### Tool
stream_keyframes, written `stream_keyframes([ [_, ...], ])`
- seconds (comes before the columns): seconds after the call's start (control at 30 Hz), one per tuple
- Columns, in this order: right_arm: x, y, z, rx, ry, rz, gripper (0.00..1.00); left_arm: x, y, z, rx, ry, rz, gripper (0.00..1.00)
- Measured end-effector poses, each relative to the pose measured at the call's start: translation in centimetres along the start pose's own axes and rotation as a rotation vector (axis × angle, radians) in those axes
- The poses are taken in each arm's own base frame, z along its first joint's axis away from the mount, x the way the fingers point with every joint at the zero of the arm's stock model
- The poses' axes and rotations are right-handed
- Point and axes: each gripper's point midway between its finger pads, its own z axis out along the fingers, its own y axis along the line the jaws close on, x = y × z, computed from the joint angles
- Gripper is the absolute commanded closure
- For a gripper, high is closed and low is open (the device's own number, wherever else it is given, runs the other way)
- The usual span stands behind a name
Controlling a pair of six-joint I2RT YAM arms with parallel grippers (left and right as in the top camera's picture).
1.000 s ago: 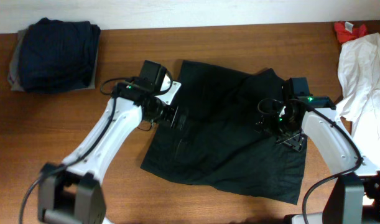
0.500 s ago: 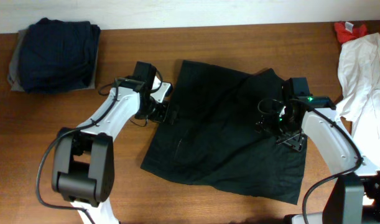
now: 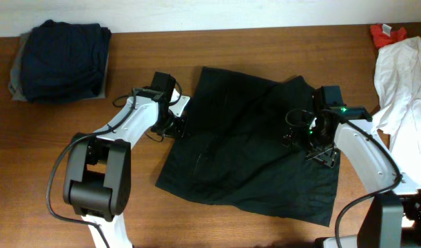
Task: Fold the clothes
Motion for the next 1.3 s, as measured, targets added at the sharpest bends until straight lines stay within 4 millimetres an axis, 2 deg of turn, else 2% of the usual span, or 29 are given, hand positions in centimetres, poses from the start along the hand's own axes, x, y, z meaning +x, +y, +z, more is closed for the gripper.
stream_keyframes([
  [0.23, 0.0, 0.0, 0.0, 0.000, 0.000, 0.000, 0.02, 0.0, -0.5, 0.2, -0.004, 0.001, 0.015, 0.54],
  [0.33, 0.0, 0.0, 0.0, 0.000, 0.000, 0.000, 0.02, 0.0, -0.4, 0.6, -0.004, 0.007, 0.011, 0.73],
  [0.4, 0.0, 0.0, 0.0, 0.000, 0.000, 0.000, 0.02, 0.1, -0.2, 0.9, -0.005, 0.013, 0.016, 0.91],
  [0.47, 0.0, 0.0, 0.0, 0.000, 0.000, 0.000, 0.02, -0.1, -0.2, 0.9, -0.008, 0.008, 0.010, 0.98],
  [0.6, 0.0, 0.0, 0.0, 0.000, 0.000, 0.000, 0.02, -0.8, 0.6, 0.8, -0.059, -0.020, -0.017, 0.99],
  [0.67, 0.0, 0.0, 0.0, 0.000, 0.000, 0.000, 0.02, -1.4, 1.4, 0.7, -0.119, -0.042, -0.054, 0.99],
  [0.77, 0.0, 0.0, 0.0, 0.000, 0.000, 0.000, 0.02, -2.0, 3.8, 0.0, -0.228, -0.075, -0.136, 0.99],
  [0.9, 0.0, 0.0, 0.0, 0.000, 0.000, 0.000, 0.02, -1.5, 9.4, -1.6, -0.353, -0.105, -0.318, 0.99],
  [0.93, 0.0, 0.0, 0.0, 0.000, 0.000, 0.000, 0.02, -0.9, 11.2, -2.2, -0.376, -0.108, -0.388, 0.98],
  [0.97, 0.0, 0.0, 0.0, 0.000, 0.000, 0.000, 0.02, -0.4, 12.9, -2.7, -0.396, -0.110, -0.449, 0.81],
  [1.0, 0.0, 0.0, 0.0, 0.000, 0.000, 0.000, 0.02, 0.2, 14.4, -3.2, -0.409, -0.113, -0.510, 0.70],
  [1.03, 0.0, 0.0, 0.0, 0.000, 0.000, 0.000, 0.02, 0.7, 15.5, -3.5, -0.419, -0.113, -0.550, 0.66],
  [1.07, 0.0, 0.0, 0.0, 0.000, 0.000, 0.000, 0.02, 1.3, 16.5, -3.9, -0.427, -0.111, -0.594, 0.60],
  [1.1, 0.0, 0.0, 0.0, 0.000, 0.000, 0.000, 0.02, 2.2, 17.8, -4.3, -0.429, -0.106, -0.649, 0.49],
  [1.13, 0.0, 0.0, 0.0, 0.000, 0.000, 0.000, 0.02, 2.5, 18.3, -4.4, -0.423, -0.105, -0.681, 0.38],
  [1.17, 0.0, 0.0, 0.0, 0.000, 0.000, 0.000, 0.02, 2.8, 18.5, -4.5, -0.418, -0.100, -0.692, 0.32],
  [1.3, 0.0, 0.0, 0.0, 0.000, 0.000, 0.000, 0.02, 3.6, 18.6, -4.9, -0.416, -0.071, -0.724, 0.30],
])
